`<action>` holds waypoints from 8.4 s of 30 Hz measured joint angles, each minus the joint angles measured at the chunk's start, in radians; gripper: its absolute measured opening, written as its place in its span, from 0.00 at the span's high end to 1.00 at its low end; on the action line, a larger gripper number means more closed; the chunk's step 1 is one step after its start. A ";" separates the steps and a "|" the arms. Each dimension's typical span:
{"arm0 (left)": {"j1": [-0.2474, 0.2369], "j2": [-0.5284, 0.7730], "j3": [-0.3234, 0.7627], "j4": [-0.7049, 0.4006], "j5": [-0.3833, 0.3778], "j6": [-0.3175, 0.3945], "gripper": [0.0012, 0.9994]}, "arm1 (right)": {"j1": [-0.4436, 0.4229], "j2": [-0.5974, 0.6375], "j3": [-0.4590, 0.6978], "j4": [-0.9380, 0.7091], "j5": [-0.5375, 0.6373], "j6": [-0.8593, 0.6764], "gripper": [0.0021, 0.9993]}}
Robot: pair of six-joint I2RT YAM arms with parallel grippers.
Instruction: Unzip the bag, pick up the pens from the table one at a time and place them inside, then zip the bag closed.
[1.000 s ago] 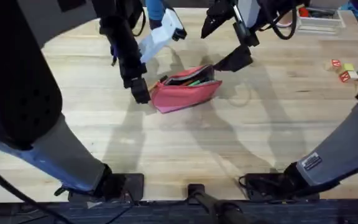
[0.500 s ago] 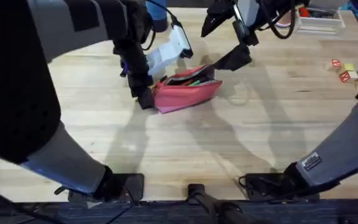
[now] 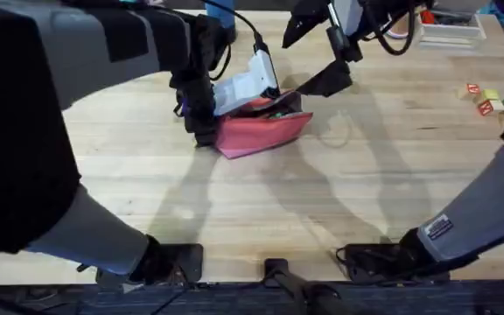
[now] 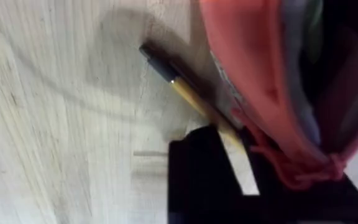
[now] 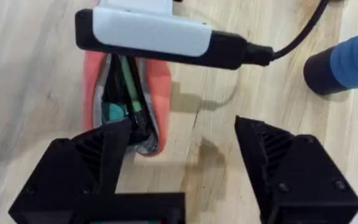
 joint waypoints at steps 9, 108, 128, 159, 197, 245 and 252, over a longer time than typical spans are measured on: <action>0.000 -0.005 -0.001 0.002 0.000 -0.009 0.95 | 0.000 0.000 0.000 0.000 0.000 0.000 0.00; -0.193 0.092 0.599 -0.370 0.376 -0.359 0.96 | -0.171 -0.261 0.000 -0.308 0.053 0.003 0.00; -0.189 0.245 0.601 -0.449 0.359 -0.439 0.96 | -0.171 -0.261 0.000 -0.308 0.052 0.003 0.00; -0.119 0.245 0.602 -0.375 0.209 -0.418 0.96 | -0.171 -0.261 0.000 -0.304 0.052 0.003 0.00; -0.116 0.245 0.528 -0.311 0.256 -0.321 0.01 | -0.171 -0.261 0.000 -0.300 0.052 0.003 0.00; 0.169 -0.352 0.528 -0.578 0.296 -0.256 0.00 | -0.146 -0.261 0.000 -0.293 0.052 0.003 0.00; 0.252 -0.467 0.432 -0.625 0.300 -0.231 0.00 | -0.146 -0.261 0.000 -0.293 0.052 0.003 0.00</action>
